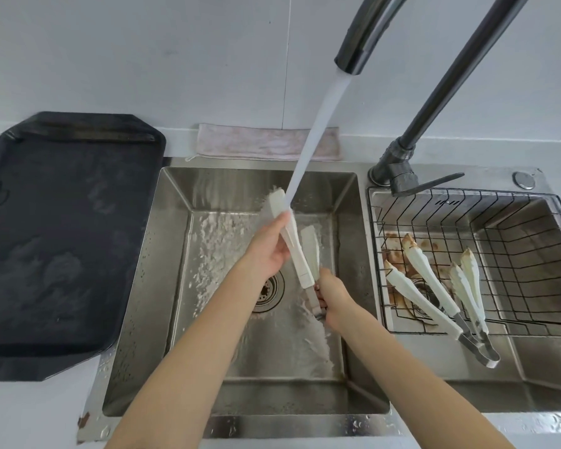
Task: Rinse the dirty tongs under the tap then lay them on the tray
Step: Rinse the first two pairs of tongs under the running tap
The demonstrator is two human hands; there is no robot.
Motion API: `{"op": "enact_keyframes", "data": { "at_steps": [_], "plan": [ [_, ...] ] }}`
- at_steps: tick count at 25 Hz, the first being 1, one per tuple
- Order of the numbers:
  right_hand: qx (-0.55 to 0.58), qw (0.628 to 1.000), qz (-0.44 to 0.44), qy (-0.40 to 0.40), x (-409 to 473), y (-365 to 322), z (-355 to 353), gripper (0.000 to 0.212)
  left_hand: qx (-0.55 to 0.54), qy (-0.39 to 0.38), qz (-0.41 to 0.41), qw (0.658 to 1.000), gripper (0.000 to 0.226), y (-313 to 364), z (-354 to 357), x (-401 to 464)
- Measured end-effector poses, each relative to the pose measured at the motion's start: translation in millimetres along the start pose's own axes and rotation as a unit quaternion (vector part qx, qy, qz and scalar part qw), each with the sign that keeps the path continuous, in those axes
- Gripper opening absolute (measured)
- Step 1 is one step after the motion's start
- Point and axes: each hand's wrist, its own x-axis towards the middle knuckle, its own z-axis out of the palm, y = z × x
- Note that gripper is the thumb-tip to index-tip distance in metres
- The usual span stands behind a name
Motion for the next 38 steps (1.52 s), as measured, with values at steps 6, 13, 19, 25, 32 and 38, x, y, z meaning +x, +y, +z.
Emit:
{"op": "enact_keyframes", "data": {
  "at_steps": [6, 13, 19, 25, 32, 38],
  "plan": [
    [0.012, 0.977, -0.205, 0.060, -3, -4, -4, 0.030, -0.021, 0.000, -0.030, 0.999, 0.035, 4, -4, 6],
    [-0.172, 0.887, -0.419, 0.086, -22, -8, -5, 0.016, -0.096, -0.053, -0.057, 0.992, 0.023, -3, -15, -3],
    [-0.206, 0.877, -0.431, 0.056, -21, -3, -7, 0.006, 0.048, -0.007, 0.029, 0.998, 0.029, -5, -5, 1],
    [-0.213, 0.892, -0.396, 0.031, -15, 5, -5, 0.010, 0.142, 0.118, 0.153, 0.971, 0.022, -5, 0, 2],
    [-0.241, 0.912, -0.332, -0.001, -3, 15, -7, 0.019, 0.341, 0.110, 0.227, 0.906, 0.033, 3, 10, 4],
    [-0.189, 0.950, -0.249, -0.021, 6, 14, -10, 0.014, 0.393, -0.004, 0.301, 0.869, 0.057, 7, 17, -3]
  ]
}}
